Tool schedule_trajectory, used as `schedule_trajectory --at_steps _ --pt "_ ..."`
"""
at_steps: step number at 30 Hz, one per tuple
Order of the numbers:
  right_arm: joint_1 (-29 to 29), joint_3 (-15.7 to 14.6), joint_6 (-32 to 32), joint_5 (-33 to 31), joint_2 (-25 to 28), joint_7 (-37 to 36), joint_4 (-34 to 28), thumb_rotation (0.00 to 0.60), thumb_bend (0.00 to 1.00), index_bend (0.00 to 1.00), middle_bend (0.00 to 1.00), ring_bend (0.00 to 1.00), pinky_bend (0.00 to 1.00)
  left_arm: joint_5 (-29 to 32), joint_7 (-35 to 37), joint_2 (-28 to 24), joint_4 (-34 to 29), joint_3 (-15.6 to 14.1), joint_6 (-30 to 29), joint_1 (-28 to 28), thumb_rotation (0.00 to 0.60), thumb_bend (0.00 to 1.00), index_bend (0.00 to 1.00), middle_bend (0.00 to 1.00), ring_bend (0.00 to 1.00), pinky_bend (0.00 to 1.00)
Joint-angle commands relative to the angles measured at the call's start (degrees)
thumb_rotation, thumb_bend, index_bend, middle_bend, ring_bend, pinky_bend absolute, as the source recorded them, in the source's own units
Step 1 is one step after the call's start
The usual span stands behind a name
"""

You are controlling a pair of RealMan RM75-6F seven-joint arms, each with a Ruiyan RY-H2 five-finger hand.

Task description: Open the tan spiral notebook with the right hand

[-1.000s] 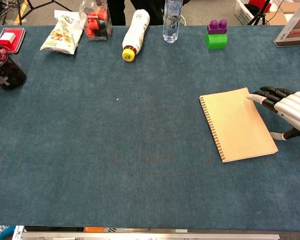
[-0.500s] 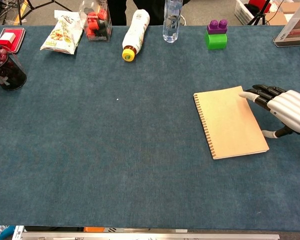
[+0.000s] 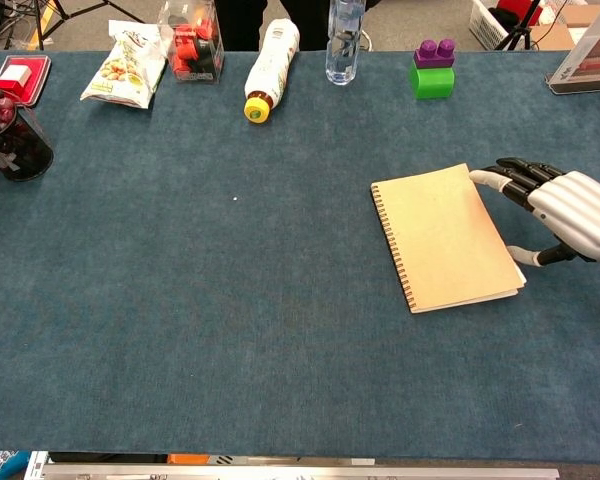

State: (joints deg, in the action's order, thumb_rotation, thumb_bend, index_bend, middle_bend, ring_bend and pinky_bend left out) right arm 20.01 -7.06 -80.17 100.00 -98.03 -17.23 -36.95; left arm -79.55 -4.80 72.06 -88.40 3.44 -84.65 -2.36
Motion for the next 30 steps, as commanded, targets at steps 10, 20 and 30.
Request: schedule_trajectory --at_steps 10,20,30 --pt "1.2 -0.8 0.2 1.0 -1.1 -2.4 1.0 0.6 0.28 0.18 0.12 0.02 0.16 0.2 0.3 -0.1 0.1 0.0 0.1 0.1 0.6 0.25 0.35 0.32 0.37 0.55" --pt "3.0 -3.3 -2.0 4.5 -1.0 -6.3 2.2 0.6 0.28 0.26 0.12 0.02 0.16 0.2 0.1 -0.2 -0.2 0.0 0.2 0.1 0.6 0.25 0.36 0.32 0.37 0.55" --pt "4.6 -4.8 -3.1 6.6 -0.9 -6.9 3.2 0.6 0.28 0.36 0.14 0.02 0.16 0.3 0.1 -0.3 -0.3 0.0 0.4 0.1 0.6 0.25 0.36 0.32 0.37 0.55"
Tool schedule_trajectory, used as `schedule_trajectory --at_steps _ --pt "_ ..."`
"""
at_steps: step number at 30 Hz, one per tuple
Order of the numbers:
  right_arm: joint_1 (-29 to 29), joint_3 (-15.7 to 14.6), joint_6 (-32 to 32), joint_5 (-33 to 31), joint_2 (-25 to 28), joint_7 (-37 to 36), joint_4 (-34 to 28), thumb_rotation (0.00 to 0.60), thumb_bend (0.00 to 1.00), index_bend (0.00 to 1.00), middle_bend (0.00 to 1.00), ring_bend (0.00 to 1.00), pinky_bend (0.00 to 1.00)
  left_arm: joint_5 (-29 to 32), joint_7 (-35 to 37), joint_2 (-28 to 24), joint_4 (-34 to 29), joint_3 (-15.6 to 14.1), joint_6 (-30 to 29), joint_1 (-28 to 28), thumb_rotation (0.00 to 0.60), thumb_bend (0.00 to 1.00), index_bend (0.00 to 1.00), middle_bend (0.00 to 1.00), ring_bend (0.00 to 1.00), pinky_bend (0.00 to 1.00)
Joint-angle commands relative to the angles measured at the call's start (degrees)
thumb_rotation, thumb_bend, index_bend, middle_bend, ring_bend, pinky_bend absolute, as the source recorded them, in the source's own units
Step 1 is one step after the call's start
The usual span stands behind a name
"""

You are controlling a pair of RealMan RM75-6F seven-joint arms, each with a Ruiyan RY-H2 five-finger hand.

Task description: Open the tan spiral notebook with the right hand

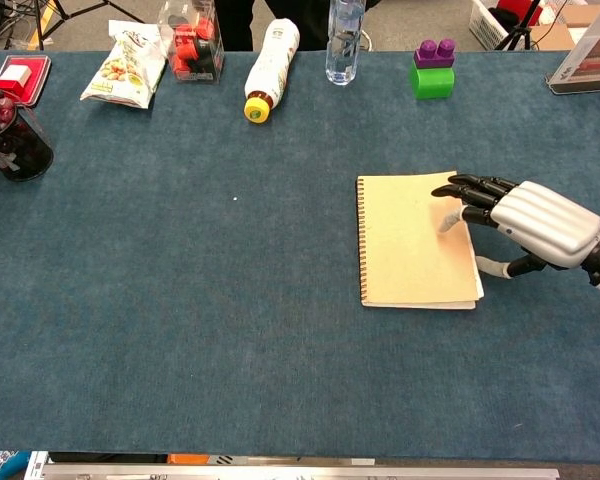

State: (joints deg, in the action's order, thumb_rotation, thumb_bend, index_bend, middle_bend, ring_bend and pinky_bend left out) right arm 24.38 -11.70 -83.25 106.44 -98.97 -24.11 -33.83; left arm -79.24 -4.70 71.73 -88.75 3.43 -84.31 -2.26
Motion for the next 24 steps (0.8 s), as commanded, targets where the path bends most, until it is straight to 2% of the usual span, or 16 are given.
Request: schedule_trajectory --at_steps 1,14,24 --pt "0.3 -0.2 0.0 0.2 0.1 0.0 0.0 0.6 0.29 0.37 0.14 0.02 0.16 0.0 0.0 0.0 0.0 0.0 0.0 0.0 0.6 0.25 0.36 0.32 0.37 0.55" --pt "1.6 0.0 -0.2 0.1 -0.3 -0.3 0.0 0.6 0.4 0.45 0.15 0.02 0.16 0.0 0.3 0.1 0.4 -0.1 0.1 0.1 0.6 0.25 0.36 0.32 0.37 0.55" --pt "1.8 -0.2 -0.2 0.0 -0.1 0.0 -0.6 0.6 0.45 0.48 0.15 0.02 0.16 0.1 0.4 0.2 0.5 -0.1 0.1 0.2 0.6 0.25 0.36 0.32 0.37 0.55"
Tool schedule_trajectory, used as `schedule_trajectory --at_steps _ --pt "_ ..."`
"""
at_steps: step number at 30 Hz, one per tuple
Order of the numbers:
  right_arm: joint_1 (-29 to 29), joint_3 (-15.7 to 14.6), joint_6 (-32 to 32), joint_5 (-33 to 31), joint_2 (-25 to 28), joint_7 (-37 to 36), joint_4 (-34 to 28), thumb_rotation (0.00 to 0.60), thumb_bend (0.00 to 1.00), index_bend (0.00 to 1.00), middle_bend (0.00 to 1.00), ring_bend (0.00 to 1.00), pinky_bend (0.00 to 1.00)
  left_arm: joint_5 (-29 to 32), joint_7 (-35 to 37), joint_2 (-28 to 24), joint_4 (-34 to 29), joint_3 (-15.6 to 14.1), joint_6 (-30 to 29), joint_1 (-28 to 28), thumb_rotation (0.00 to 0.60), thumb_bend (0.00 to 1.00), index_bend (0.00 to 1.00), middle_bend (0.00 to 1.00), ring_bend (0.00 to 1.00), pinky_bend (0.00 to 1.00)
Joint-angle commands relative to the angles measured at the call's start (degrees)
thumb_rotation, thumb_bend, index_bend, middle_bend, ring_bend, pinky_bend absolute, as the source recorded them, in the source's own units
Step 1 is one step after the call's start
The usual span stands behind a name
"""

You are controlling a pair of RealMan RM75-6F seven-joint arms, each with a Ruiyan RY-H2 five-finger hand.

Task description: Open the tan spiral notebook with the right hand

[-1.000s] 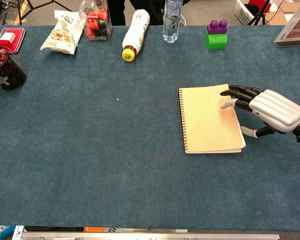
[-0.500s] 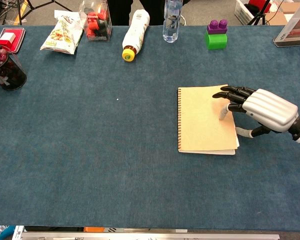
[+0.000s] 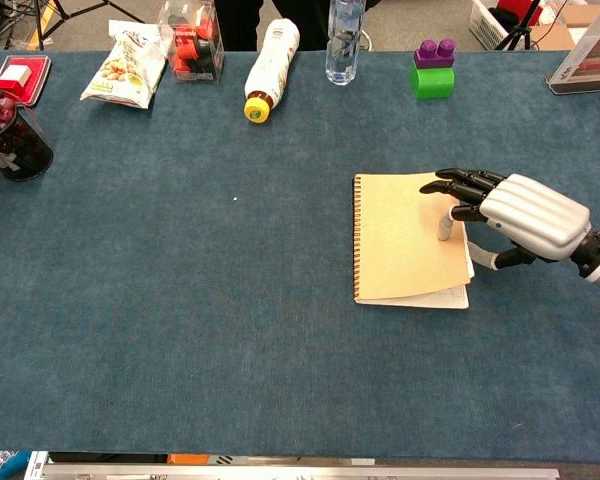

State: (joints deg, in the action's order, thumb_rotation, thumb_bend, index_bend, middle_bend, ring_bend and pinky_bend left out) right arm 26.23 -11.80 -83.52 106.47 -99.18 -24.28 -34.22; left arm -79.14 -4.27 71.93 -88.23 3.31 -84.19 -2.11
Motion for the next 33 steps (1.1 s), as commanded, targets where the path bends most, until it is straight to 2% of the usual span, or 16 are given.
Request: schedule_trajectory --at_steps 1,10,24,29,33 --pt "-0.1 -0.2 0.1 0.0 0.3 0.3 -0.3 0.6 0.45 0.49 0.15 0.02 0.16 0.1 0.0 0.0 0.0 0.0 0.0 0.0 0.6 0.25 0.36 0.32 0.37 0.55" --pt "-1.4 -0.8 -0.3 -0.7 5.4 2.5 -6.2 0.6 0.46 0.51 0.16 0.02 0.16 -0.2 -0.5 0.1 -0.1 0.2 0.0 -0.2 0.6 0.25 0.36 0.32 0.37 0.55" --pt "-1.5 -0.4 -2.0 0.5 19.2 13.9 -25.0 0.6 0.47 0.54 0.17 0.03 0.16 -0.9 -1.8 0.2 -1.1 0.4 -0.6 -0.7 0.6 0.25 0.36 0.31 0.37 0.55" --pt "-0.5 0.3 -1.4 1.3 22.2 16.7 -29.7 0.6 0.48 0.55 0.18 0.04 0.16 -0.8 -1.9 0.4 -1.0 0.4 -0.3 -0.7 0.6 0.25 0.36 0.31 0.37 0.55" --pt "0.5 1.0 -0.2 1.7 22.4 17.3 -31.5 0.6 0.48 0.55 0.18 0.04 0.16 -0.6 -1.6 0.4 -0.9 0.4 -0.4 -0.7 0.6 0.25 0.36 0.3 0.37 0.55"
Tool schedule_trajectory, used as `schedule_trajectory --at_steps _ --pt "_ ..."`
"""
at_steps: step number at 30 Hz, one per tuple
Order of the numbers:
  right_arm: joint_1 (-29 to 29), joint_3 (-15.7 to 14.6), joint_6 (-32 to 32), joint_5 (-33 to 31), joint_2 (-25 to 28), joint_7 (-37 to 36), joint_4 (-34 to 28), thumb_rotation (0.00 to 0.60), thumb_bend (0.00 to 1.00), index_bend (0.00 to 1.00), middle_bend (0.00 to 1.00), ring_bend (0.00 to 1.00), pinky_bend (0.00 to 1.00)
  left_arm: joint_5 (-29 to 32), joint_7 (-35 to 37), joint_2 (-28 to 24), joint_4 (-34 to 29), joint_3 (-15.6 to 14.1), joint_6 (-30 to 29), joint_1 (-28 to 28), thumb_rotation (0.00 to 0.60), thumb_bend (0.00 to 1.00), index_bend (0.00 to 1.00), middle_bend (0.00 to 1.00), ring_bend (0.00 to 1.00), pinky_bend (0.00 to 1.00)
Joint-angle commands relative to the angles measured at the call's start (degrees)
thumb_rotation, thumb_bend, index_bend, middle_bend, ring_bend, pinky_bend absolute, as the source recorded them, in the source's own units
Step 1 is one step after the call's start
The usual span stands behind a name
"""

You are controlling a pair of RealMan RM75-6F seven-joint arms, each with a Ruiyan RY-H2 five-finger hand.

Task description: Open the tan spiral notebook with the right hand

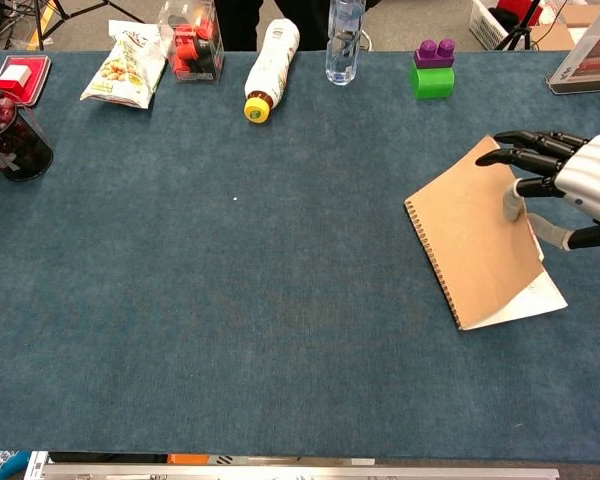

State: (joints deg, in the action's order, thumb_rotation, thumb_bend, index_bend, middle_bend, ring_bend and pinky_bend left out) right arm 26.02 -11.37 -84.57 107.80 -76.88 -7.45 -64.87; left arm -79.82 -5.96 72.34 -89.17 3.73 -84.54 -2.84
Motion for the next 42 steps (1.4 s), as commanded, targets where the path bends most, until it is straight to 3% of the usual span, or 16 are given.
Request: schedule_trajectory --at_steps 1,19,21,26,30,42 --pt "0.9 0.7 1.2 0.4 -0.1 0.5 -0.8 0.6 0.48 0.55 0.18 0.04 0.16 0.0 0.1 0.0 0.1 0.0 0.0 0.0 0.6 0.25 0.36 0.3 0.37 0.55" --pt "3.7 2.6 1.4 2.7 -8.0 -3.7 6.0 0.6 0.47 0.56 0.19 0.04 0.16 0.4 1.0 -0.2 0.4 -0.1 0.1 0.3 0.6 0.25 0.36 0.3 0.37 0.55" --pt "3.6 2.9 0.7 2.6 -8.9 -3.8 7.0 0.6 0.45 0.53 0.19 0.04 0.16 0.3 1.0 -0.2 0.4 -0.2 0.1 0.3 0.6 0.25 0.36 0.3 0.37 0.55" --pt "3.4 4.2 -0.7 1.9 -12.0 -4.2 9.8 0.6 0.39 0.32 0.19 0.04 0.16 0.5 1.2 -0.2 0.5 -0.2 0.1 0.4 0.6 0.25 0.36 0.3 0.37 0.55" --pt "3.6 4.9 -1.6 1.6 -14.2 -5.0 11.8 0.6 0.33 0.24 0.19 0.04 0.16 0.5 1.2 -0.2 0.6 -0.3 0.2 0.4 0.6 0.25 0.37 0.3 0.37 0.55" --pt "3.7 6.7 -4.6 0.1 -19.5 -7.4 16.1 0.6 0.22 0.21 0.19 0.04 0.16 0.7 1.7 -0.2 0.9 -0.4 0.2 0.7 0.6 0.25 0.37 0.3 0.37 0.55"
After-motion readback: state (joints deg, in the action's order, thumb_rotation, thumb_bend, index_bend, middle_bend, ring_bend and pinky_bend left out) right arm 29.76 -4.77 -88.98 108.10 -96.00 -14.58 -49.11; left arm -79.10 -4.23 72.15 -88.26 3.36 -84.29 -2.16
